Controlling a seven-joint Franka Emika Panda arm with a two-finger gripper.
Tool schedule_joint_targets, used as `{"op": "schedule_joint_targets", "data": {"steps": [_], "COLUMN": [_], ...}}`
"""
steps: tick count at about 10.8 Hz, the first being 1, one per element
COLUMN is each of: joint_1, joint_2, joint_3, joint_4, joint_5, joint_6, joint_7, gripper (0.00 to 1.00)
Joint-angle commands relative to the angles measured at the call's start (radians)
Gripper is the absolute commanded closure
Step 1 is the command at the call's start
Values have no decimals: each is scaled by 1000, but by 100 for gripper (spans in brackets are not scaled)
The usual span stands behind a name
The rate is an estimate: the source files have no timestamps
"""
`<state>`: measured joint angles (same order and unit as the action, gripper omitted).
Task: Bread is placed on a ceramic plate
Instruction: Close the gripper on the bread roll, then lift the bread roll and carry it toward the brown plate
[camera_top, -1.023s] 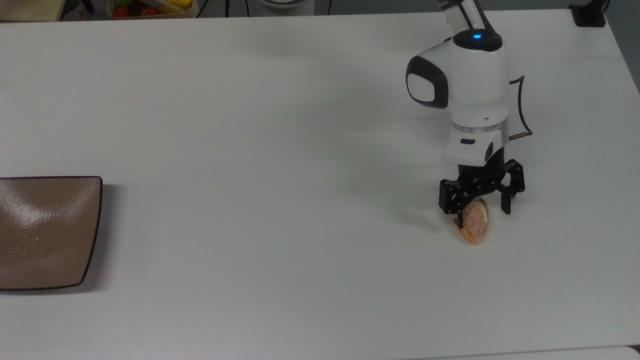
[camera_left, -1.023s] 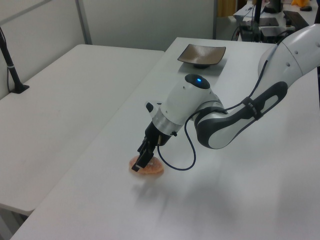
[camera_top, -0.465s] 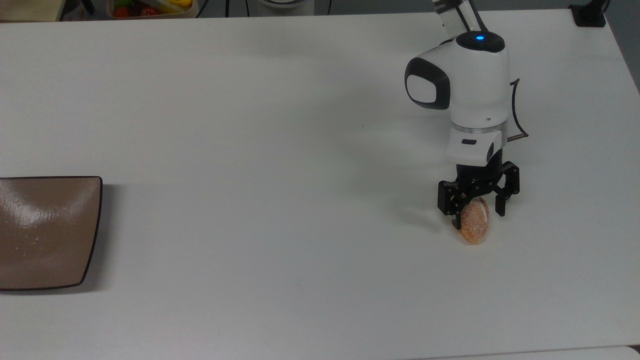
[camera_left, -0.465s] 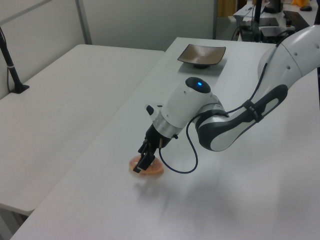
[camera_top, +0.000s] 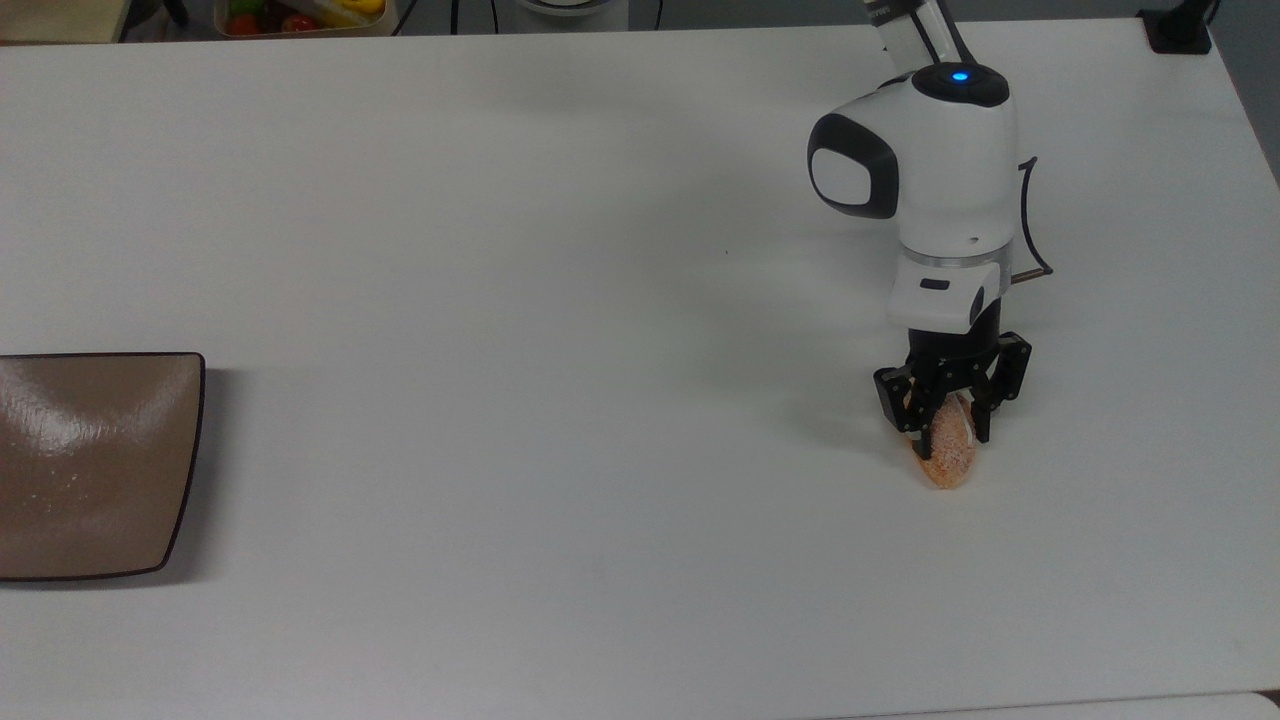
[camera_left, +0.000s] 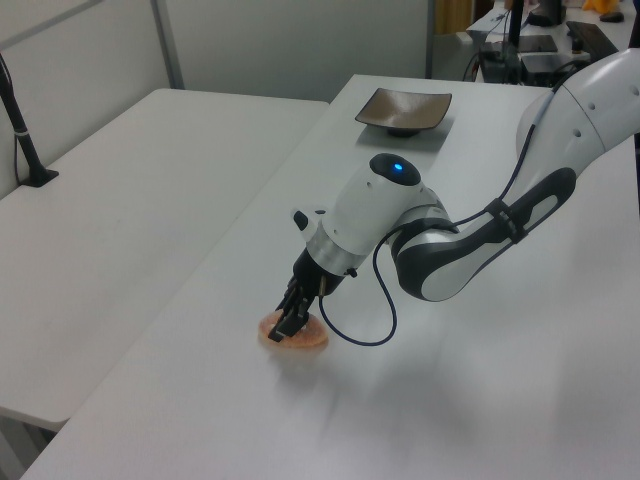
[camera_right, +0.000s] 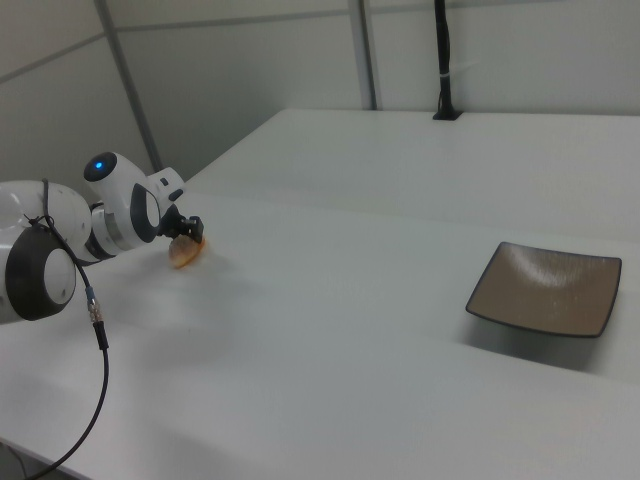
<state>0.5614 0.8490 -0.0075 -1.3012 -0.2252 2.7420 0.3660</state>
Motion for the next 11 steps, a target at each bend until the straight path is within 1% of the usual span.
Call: {"op": "schedule_joint_targets", "data": {"steps": [1,2,5,8,9,11], "joint_1": [5,3,-20,-50,-67,-100], "joint_2": [-70,-96,-169,-299,-347,-437], "joint_3": [-3,-2,1,3,15,24], "joint_4": [-78,-102,-110,-163,-177,-188], "joint_5": [-23,-19,-6,-3,12,90], "joint_6": [-33,-41,-119,-198,-253,-371], "joint_7": [34,34,37,77,79,71], "gripper": [75,75,75,75,75,76]}}
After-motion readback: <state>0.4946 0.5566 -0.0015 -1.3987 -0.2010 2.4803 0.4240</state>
